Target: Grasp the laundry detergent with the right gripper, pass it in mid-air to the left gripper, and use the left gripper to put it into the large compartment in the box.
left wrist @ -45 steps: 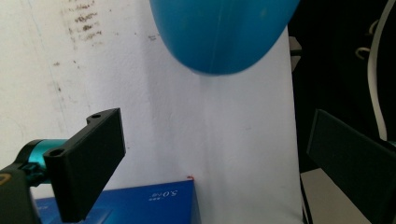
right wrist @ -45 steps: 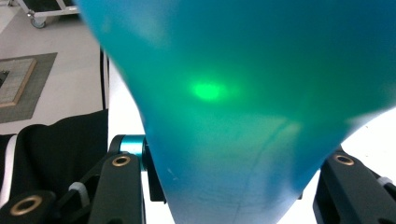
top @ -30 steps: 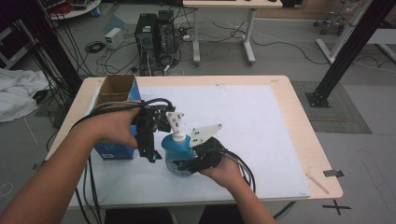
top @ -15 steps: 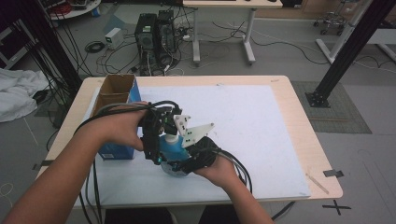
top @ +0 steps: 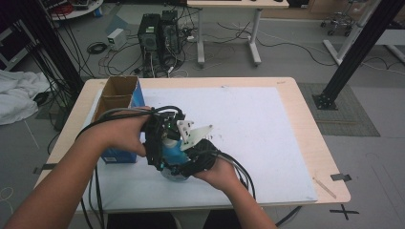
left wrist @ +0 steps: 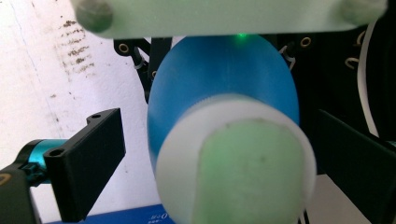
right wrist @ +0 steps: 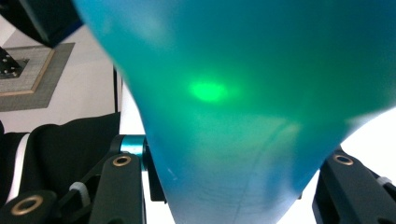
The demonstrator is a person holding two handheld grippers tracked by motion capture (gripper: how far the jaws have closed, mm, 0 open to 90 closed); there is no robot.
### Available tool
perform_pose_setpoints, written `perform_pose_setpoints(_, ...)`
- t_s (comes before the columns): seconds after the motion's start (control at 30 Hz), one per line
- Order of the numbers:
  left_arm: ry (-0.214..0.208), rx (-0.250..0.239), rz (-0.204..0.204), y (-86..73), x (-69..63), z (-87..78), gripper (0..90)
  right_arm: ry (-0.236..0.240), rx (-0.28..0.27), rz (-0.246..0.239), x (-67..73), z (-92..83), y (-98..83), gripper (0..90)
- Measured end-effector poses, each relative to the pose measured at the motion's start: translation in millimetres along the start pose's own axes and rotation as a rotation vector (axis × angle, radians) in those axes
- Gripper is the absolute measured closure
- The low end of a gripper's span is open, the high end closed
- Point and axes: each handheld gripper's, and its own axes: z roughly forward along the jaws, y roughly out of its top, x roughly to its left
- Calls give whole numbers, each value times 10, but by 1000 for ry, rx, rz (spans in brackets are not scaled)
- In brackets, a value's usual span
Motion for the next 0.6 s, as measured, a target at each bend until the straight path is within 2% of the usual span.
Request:
perform_pose_setpoints(0.33, 7, 16, -4, -3, -7, 9, 45, 3, -2, -3, 7, 24, 24, 478)
perform_pose_setpoints(0.6, 13, 33, -9, -9, -16, 15, 100, 5, -3, -2, 21, 22, 29, 478)
